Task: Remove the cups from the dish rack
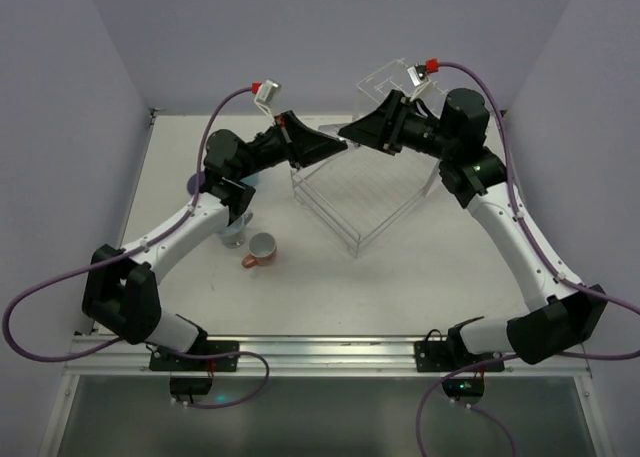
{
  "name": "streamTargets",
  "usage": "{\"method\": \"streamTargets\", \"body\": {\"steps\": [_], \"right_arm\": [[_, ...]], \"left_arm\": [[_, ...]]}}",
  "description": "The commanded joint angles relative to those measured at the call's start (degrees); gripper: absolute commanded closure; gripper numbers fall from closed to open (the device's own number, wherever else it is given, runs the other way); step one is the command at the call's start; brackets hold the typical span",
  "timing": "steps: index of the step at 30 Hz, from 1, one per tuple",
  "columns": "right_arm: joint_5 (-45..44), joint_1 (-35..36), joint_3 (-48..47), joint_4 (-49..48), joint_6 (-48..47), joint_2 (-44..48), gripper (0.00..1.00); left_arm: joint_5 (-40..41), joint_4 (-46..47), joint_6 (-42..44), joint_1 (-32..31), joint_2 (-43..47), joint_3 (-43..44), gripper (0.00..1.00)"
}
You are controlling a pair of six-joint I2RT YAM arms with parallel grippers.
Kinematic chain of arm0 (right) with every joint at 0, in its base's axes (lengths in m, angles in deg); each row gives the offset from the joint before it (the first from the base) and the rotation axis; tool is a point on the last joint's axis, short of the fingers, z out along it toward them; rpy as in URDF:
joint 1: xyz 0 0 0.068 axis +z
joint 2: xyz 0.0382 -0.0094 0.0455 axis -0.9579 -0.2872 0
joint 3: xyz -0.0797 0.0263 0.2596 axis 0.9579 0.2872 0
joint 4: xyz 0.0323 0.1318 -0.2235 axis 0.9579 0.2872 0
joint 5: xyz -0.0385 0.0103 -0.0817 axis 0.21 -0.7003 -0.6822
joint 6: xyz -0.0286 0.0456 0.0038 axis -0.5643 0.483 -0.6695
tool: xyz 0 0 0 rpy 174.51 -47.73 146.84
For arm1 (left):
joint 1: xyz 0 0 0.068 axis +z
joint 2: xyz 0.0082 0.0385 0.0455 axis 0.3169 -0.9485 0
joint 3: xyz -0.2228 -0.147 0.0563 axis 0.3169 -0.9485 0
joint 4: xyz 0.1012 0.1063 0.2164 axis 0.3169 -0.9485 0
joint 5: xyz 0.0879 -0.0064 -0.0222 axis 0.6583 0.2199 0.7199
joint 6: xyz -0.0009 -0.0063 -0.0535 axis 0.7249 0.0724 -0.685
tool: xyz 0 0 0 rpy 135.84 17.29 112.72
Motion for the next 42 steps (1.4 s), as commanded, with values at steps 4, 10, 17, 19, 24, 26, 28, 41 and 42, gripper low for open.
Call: {"method": "streamTargets", "body": {"steps": [4,10,17,19,24,26,28,41,42], "right_arm": [[-13.1,0.8,-6.5,14.7,-12.7,4.2,0.13],[-24.0,0.8,-9.8,28.1,-21.4,6.6,0.01],[-34.6,0.9,-7.8,37.8,-26.1,10.1,0.01],[-35.9,1.0,-5.2,38.0,-26.3,11.6,0.01],[-36.2,1.0,-0.2,38.0,-26.6,16.1,0.01],[-36.6,1.1,0.7,38.4,-26.8,17.2,0.01],[-37.6,1.0,1.9,39.0,-26.8,17.9,0.01],[-41.7,2.0,8.3,42.2,-26.6,24.9,0.01],[-42.8,2.3,8.6,42.5,-26.6,25.2,0.01]], "left_arm": [[4.5,-36.9,21.2,0.8,8.7,5.2,1.0],[10.1,-66.9,37.2,1.1,14.6,8.0,1.0],[29.4,-85.8,41.7,-6.1,15.8,2.7,1.0],[32.7,-87.0,40.8,-9.6,15.4,0.4,1.0],[41.4,-87.9,37.7,-17.2,14.1,-3.0,1.0],[45.1,-88.2,36.8,-20.3,13.0,-3.8,1.0],[47.3,-88.5,35.6,-21.9,12.1,-4.2,1.0],[55.3,-87.4,34.1,-25.3,-0.2,-7.6,1.0],[55.0,-86.4,34.1,-25.3,-0.8,-7.9,1.0]]}}
